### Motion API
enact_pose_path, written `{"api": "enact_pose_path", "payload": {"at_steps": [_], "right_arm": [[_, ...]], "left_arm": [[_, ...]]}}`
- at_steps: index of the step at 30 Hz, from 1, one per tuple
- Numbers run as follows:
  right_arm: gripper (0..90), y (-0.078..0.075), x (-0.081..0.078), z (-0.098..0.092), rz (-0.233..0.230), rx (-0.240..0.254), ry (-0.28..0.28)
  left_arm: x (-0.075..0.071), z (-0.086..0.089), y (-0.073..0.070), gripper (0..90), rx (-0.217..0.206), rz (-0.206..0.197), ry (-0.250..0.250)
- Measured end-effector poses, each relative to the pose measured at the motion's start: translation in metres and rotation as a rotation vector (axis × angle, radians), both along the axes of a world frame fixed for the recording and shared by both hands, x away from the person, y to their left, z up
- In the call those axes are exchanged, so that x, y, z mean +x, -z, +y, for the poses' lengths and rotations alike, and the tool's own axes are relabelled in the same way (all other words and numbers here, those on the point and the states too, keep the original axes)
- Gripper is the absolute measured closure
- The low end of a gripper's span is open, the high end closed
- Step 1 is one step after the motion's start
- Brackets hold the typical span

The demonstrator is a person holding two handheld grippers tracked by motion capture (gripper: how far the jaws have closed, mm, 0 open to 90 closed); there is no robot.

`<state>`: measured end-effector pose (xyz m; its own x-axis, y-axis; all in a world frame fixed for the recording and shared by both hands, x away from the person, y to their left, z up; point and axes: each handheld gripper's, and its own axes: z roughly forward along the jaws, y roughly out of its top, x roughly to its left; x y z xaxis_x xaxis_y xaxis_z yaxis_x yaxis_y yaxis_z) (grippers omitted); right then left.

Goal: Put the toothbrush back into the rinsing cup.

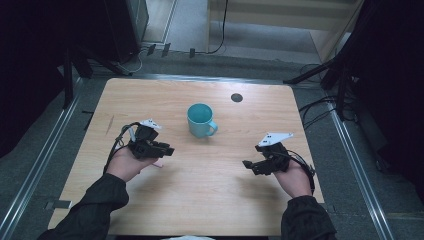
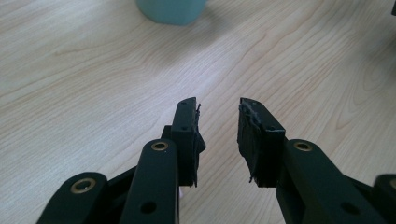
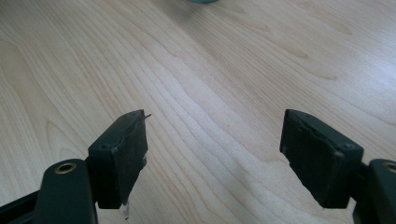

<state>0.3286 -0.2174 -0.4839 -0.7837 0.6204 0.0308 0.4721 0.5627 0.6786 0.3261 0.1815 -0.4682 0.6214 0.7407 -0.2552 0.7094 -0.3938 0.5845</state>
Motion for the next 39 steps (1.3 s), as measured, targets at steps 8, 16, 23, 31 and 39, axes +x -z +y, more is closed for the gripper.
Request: {"api": "enact_pose_path", "payload": {"at_steps": [8,16,23,31,39], "right_arm": [[22.8,0.001,0.000,-0.001,-0.003,-0.007,-0.013],[22.1,-0.001,-0.002,-0.001,-0.018,-0.008,-0.055],[21.5,-0.002,-0.001,0.000,-0.025,-0.009,-0.063],[20.6,-0.002,0.000,0.001,-0.005,-0.006,-0.060],[19.3,0.004,-0.001,0.010,0.028,-0.026,-0.085]], "left_arm": [[0.001,-0.002,0.001,58.9,0.010,0.005,0.004],[0.000,0.002,0.000,57.3,0.015,0.012,-0.013],[0.001,0.005,-0.002,61.1,0.049,0.012,-0.025],[0.007,0.014,-0.003,66.5,0.072,0.056,-0.060],[0.011,0.020,-0.001,74.1,0.098,0.084,-0.083]]}}
